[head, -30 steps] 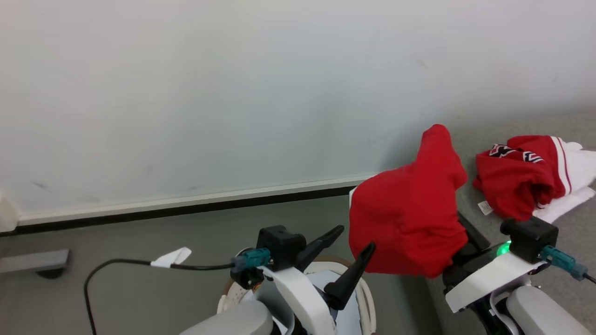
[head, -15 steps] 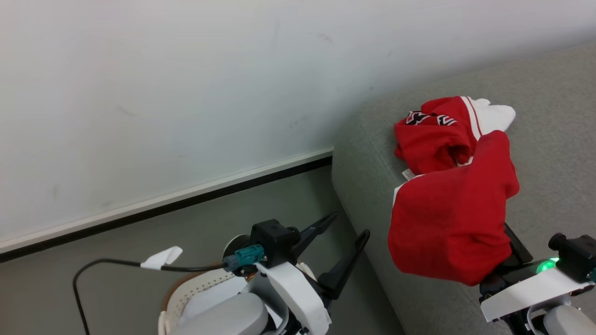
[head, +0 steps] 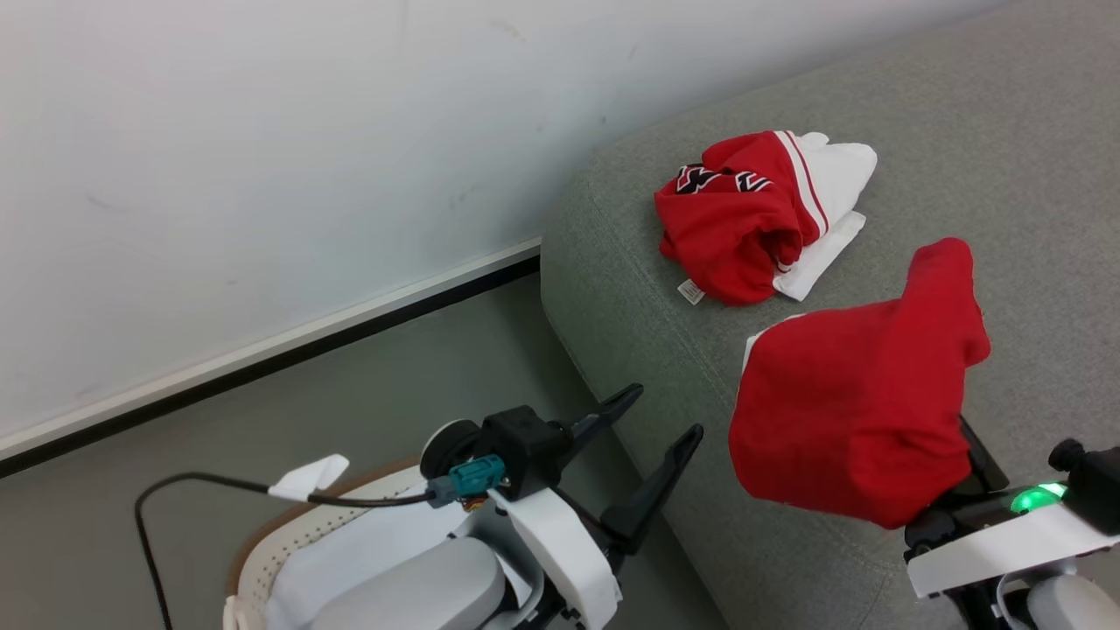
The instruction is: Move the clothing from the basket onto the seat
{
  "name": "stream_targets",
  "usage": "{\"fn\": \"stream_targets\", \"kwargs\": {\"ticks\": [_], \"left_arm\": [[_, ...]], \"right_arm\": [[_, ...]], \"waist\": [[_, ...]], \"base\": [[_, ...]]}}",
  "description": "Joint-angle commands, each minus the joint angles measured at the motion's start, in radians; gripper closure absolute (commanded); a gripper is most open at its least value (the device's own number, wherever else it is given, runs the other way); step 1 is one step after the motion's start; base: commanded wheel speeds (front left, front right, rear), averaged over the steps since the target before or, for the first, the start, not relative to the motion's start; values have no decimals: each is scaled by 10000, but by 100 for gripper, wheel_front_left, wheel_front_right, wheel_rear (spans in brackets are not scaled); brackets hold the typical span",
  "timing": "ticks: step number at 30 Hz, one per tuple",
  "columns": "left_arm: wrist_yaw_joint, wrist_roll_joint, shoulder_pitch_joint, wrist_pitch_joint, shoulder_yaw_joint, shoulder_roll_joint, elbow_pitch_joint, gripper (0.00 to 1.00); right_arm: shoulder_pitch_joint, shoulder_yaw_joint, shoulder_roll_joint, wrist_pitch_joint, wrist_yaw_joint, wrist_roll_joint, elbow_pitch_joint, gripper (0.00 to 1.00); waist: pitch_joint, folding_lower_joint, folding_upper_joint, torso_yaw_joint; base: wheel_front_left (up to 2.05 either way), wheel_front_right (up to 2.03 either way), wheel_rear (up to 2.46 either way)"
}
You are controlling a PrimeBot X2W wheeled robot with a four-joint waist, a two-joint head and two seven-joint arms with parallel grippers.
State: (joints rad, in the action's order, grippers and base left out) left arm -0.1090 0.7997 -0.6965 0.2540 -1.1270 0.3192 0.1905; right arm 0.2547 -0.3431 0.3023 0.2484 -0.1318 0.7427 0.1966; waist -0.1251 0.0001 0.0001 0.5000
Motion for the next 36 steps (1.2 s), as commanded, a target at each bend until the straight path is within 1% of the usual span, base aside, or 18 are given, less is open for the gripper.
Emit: {"fn": "stream_targets", "kwargs": {"ticks": [1, 7, 12, 15, 18, 21, 29, 31, 34, 36], "left_arm": [[-18, -178, -91, 28, 3, 92, 4, 0], [26, -429, -469, -69, -55, 204, -185, 0], [-41, -849, -1023, -360, -100, 495, -392, 0], [-56, -959, -1334, -536, -76, 716, -587, 0], [-27, -1141, -1634, -730, -83, 960, -763, 0], [-15, -1268, -1893, -901, -73, 1146, -936, 0], [-15, -1437, -2239, -1080, -32, 1469, -1214, 0], [-11, -1436, -2268, -1042, -25, 1492, -1213, 0], [-16, -1397, -2274, -929, 14, 1460, -1144, 0], [-29, -1328, -2219, -849, 26, 1398, -1079, 0]], "right_arm": [[157, 117, 40, -17, 22, 21, -36, 100], [1064, 901, 407, -491, 22, 87, 34, 100], [1736, 1775, 875, -517, 22, 160, 272, 100], [2075, 2405, 1036, -588, 22, 120, 547, 100], [2499, 3055, 1226, -709, 22, 336, 888, 100], [3033, 3503, 1422, -962, 22, 455, 1420, 100], [5021, 4144, 2034, -1602, 23, -75, 3658, 100], [5485, 4128, 2152, -1753, 23, -363, 4182, 100], [5862, 3846, 2347, -2075, 23, -948, 4883, 100], [6026, 3709, 2312, -2397, 23, -1179, 5407, 100]], "waist": [[-83, -1, -1, 25], [-784, -1, -1, -190], [-1924, -1, -1, -562], [-2663, -1, -1, -784], [-3369, -1, -1, -1006], [-3980, -1, -1, -1182], [-5025, -1, -1, -1604], [-5151, -1, -1, -1728], [-5189, -1, -1, -1884], [-5131, -1, -1, -1963]], "base": [[0, 0, 0], [0, 0, 0], [0, 0, 0], [0, 0, 0], [0, 0, 0], [0, 0, 0], [0, 0, 0], [0, 0, 0], [0, 0, 0], [0, 0, 0]]}}
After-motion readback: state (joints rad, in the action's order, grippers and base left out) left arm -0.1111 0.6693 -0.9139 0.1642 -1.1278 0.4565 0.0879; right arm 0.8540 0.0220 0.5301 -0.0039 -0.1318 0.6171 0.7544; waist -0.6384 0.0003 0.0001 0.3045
